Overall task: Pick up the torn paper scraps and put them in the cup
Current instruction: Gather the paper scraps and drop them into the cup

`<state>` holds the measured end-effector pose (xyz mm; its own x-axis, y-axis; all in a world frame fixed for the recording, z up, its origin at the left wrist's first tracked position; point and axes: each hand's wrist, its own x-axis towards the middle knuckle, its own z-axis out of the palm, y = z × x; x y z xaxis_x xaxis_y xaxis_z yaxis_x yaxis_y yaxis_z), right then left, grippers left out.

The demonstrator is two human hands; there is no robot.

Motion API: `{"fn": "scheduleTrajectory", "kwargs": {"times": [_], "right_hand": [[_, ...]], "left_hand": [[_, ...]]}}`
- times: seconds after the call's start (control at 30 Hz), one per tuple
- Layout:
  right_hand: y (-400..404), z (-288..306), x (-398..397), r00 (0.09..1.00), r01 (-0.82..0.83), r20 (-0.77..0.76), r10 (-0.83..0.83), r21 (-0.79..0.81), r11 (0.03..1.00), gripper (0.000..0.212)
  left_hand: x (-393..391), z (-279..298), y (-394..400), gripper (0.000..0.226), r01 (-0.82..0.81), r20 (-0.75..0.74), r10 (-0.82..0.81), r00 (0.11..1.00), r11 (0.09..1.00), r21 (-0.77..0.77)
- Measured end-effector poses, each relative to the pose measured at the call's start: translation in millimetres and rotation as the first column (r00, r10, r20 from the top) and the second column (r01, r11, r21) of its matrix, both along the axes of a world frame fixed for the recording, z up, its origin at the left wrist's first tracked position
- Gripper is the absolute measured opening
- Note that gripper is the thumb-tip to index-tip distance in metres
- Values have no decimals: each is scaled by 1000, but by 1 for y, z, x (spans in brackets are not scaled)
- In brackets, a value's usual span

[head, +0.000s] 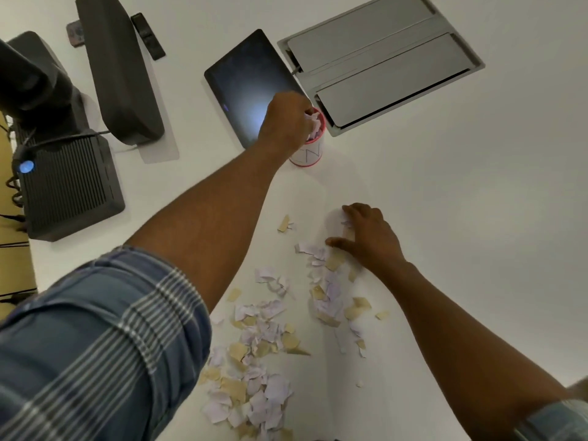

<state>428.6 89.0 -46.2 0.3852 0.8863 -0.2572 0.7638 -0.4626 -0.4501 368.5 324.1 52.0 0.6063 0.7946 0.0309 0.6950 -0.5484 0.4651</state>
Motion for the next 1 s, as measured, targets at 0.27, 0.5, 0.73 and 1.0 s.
{"fn": "scheduleTrajectory", "kwargs": {"times": [0.27, 0.5, 0.73, 1.0], "right_hand": [[0, 16, -51, 987, -159, -1, 162, -203, 966, 116], [-10, 13, -82, 955, -273, 46, 292, -242, 931, 105], [-16, 15, -109, 923, -378, 21, 385, -145, 914, 74], [-49, 27, -109, 906, -314, 169, 388, -347, 884, 103]], "left_hand": [[-27, 5, -5, 39, -65, -18, 66, 998, 997, 37], [-101, -16, -67, 26, -116, 228, 105, 968, 993, 32], [-216, -69, -159, 29, -155, -30, 155, 987, 988, -4], [-289, -77, -232, 77, -102, -296, 34, 955, 971, -217]]}}
